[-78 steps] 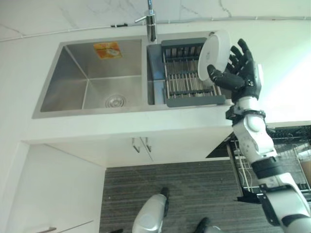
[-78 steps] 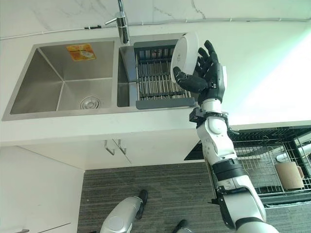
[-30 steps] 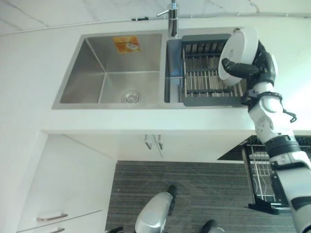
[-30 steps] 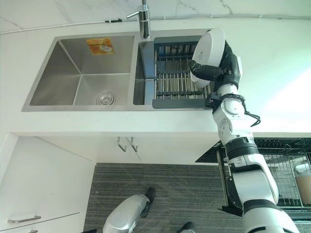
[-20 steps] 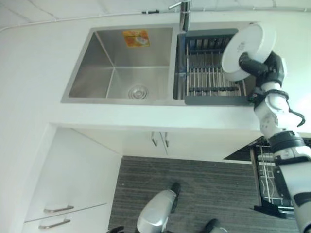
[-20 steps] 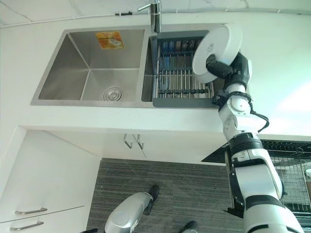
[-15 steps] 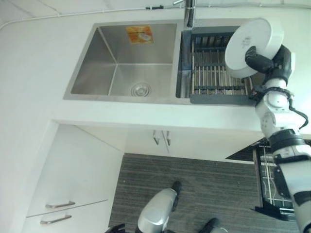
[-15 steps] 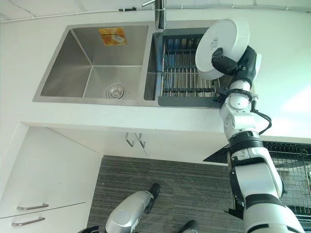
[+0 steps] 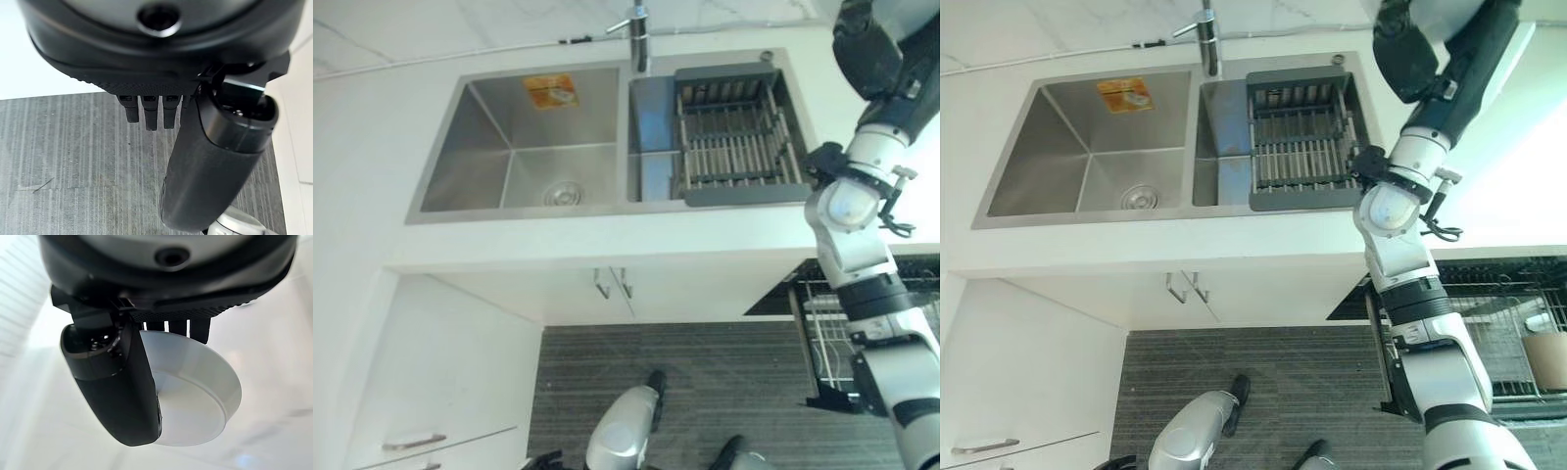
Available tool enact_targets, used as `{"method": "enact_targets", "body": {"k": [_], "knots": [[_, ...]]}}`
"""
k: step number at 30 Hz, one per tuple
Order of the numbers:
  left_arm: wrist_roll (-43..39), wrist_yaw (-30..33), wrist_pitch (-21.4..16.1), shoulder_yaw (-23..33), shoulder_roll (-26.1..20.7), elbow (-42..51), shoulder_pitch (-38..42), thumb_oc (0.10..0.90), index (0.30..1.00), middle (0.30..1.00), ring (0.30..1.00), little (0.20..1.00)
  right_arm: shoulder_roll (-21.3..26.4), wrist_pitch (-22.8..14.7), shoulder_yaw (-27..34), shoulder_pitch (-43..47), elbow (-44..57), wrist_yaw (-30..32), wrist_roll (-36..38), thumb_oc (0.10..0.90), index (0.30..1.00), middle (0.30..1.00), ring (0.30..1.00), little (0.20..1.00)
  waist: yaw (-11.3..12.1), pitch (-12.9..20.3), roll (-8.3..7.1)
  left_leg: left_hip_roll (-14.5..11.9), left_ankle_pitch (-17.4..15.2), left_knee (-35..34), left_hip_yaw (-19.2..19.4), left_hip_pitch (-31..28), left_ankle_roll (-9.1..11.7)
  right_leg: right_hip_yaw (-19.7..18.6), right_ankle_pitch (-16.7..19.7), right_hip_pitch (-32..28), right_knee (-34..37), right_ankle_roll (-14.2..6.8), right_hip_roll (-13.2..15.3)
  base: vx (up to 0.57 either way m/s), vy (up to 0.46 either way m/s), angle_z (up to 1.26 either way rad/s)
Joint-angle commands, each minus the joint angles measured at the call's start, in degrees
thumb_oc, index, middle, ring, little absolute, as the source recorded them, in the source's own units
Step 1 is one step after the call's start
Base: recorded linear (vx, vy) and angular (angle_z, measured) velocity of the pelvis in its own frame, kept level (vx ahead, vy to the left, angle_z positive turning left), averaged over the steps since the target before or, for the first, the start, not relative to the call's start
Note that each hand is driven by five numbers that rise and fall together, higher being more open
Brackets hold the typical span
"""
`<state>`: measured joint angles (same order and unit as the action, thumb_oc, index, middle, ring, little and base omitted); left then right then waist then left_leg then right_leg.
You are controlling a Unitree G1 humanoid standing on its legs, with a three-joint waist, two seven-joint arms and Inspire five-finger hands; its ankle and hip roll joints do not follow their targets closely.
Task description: Place the dishes in the dishwasher.
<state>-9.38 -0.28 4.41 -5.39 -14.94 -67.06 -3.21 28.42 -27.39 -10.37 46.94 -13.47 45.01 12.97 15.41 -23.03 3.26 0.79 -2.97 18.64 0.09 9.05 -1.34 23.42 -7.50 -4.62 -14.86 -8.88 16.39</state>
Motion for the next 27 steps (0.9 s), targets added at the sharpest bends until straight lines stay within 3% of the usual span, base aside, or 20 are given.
{"method": "enact_targets", "body": {"k": [1, 7, 10, 12, 15, 21, 27], "knots": [[2.78, 1.34, 0.39, -2.88, -2.50, -3.13, -3.00, 0.800, 0.900, 0.900, 0.900, 0.900, 1.12, -8.52, 1.79, 1.03, 3.44, -0.05, -2.75, 0.400, 0.300, 0.300, 0.300, 0.300, -0.76, 8.80, -1.10, -5.21, -6.87, -1.45, 0.40, -1.20, 3.00, -3.63, -2.47, 4.17, -2.33, 0.12, 1.03, -0.16, -0.129, -0.32], [2.99, 3.25, 0.76, -1.45, -0.50, -4.15, -1.77, 0.800, 0.900, 0.900, 0.900, 0.900, -3.11, -9.95, 2.99, -10.12, 14.28, -6.73, -0.20, 0.400, 0.300, 0.300, 0.300, 0.300, -5.85, 10.37, -2.83, -7.75, -7.81, -1.45, 3.77, -2.20, 3.75, -7.80, -3.25, 6.17, -2.33, 0.89, -1.55, -0.15, -0.122, -0.48], [2.81, 4.21, 1.36, -1.37, 0.64, -4.62, -0.76, 0.800, 0.900, 0.900, 0.900, 0.900, -2.38, -8.32, 4.81, -16.11, 19.08, -9.72, 1.71, 0.400, 0.300, 0.300, 0.300, 0.300, -8.72, 11.10, -3.57, -8.70, -8.26, -1.45, 4.96, -2.82, 3.98, -10.27, -3.59, 7.26, -2.33, 1.26, -3.16, -0.10, -0.117, -0.56], [1.86, 4.83, 1.99, -1.56, 1.93, -3.88, -0.45, 0.800, 0.900, 0.900, 0.900, 0.900, -0.63, -8.79, 8.63, -26.30, 23.09, -15.77, 7.79, 0.400, 0.300, 0.300, 0.300, 0.300, -12.86, 11.90, -4.28, -10.25, -8.61, -1.45, 7.35, -3.61, 4.40, -12.95, -3.58, 8.64, -2.33, 1.34, -4.62, -0.12, -0.158, -0.81], [0.36, 4.93, 2.27, -1.46, 2.49, -3.11, -0.27, 0.800, 0.900, 0.900, 0.900, 0.900, 0.46, -9.46, 10.63, -31.97, 24.49, -19.90, 10.22, 0.400, 0.300, 0.300, 0.300, 0.300, -15.25, 11.97, -4.49, -11.05, -8.82, -1.45, 8.91, -4.49, 4.61, -14.33, -3.41, 9.20, -2.33, 1.36, -5.09, -0.05, -0.078, -0.57], [-0.61, 4.59, 2.68, -1.92, 3.00, -0.56, -0.02, 0.800, 0.900, 0.900, 0.900, 0.900, 1.81, -9.71, 14.44, -39.51, 23.78, -23.90, 10.50, 0.400, 0.300, 0.300, 0.300, 0.300, -19.10, 11.58, -4.39, -12.14, -9.28, -1.45, 11.12, -6.02, 4.85, -16.53, -3.22, 10.03, -2.33, 1.72, -5.91, -0.03, -0.067, -0.43], [-0.42, 4.17, 3.26, -2.17, 2.91, 0.08, -0.06, 0.800, 0.900, 0.900, 0.900, 0.900, 1.72, -8.68, 15.18, -41.84, 20.44, -28.16, 10.97, 0.400, 0.300, 0.300, 0.300, 0.300, -20.37, 11.26, -4.00, -12.32, -9.29, -1.45, 11.50, -6.26, 5.11, -16.90, -3.20, 10.50, -2.33, 1.92, -6.07, -0.01, -0.016, -0.10]]}}
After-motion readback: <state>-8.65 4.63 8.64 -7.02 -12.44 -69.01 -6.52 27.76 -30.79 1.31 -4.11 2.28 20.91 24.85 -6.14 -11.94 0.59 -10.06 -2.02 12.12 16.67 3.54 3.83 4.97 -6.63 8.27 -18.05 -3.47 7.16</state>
